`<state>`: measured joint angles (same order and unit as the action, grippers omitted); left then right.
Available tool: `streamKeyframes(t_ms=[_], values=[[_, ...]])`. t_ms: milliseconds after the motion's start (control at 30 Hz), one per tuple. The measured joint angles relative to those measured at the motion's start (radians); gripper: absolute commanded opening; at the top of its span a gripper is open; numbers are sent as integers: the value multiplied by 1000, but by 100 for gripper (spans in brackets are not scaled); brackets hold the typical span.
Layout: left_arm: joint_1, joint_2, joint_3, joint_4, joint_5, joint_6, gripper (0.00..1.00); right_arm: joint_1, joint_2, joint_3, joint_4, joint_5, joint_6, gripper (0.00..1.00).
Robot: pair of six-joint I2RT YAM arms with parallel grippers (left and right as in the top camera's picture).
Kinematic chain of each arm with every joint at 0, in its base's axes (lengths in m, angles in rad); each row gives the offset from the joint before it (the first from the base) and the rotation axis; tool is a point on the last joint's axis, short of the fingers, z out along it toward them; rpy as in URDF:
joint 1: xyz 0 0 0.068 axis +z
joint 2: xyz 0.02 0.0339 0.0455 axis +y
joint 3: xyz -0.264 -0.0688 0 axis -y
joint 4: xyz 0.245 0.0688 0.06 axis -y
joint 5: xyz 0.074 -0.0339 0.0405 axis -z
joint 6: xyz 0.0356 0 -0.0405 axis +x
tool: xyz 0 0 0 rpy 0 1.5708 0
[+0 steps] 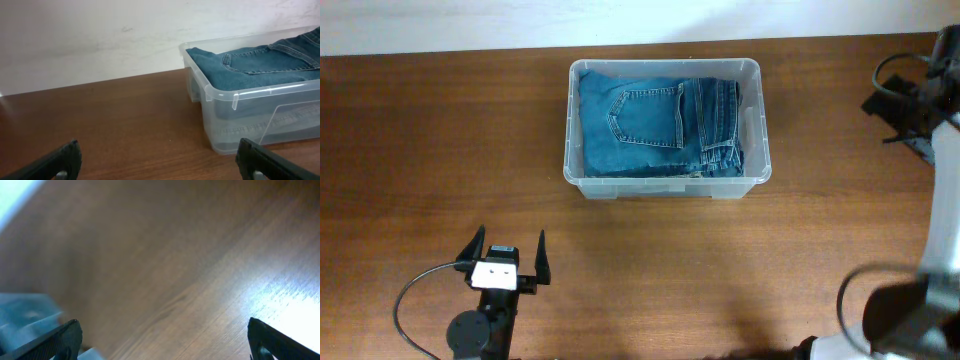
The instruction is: Pack container
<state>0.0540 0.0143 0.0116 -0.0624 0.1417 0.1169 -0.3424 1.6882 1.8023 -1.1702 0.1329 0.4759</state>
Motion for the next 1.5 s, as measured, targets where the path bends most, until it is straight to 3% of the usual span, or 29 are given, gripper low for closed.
streamKeyframes(t_ms=[367, 667, 900, 1100, 1500], values=[[0, 0, 0, 0, 0, 0, 99, 129, -307, -115, 0, 0, 0, 98], [0, -1, 0, -1, -4, 0, 99, 167, -696, -515, 125, 1, 0, 98], [0, -2, 0, -1, -4, 0, 99, 180, -1043, -874, 364, 16, -20, 98], [0, -2, 0, -1, -4, 0, 99, 298, -1322, -1178, 592, 20, -115, 98], [0, -2, 0, -1, -4, 0, 99, 365, -1555, -1547, 912, 1, -177, 98]])
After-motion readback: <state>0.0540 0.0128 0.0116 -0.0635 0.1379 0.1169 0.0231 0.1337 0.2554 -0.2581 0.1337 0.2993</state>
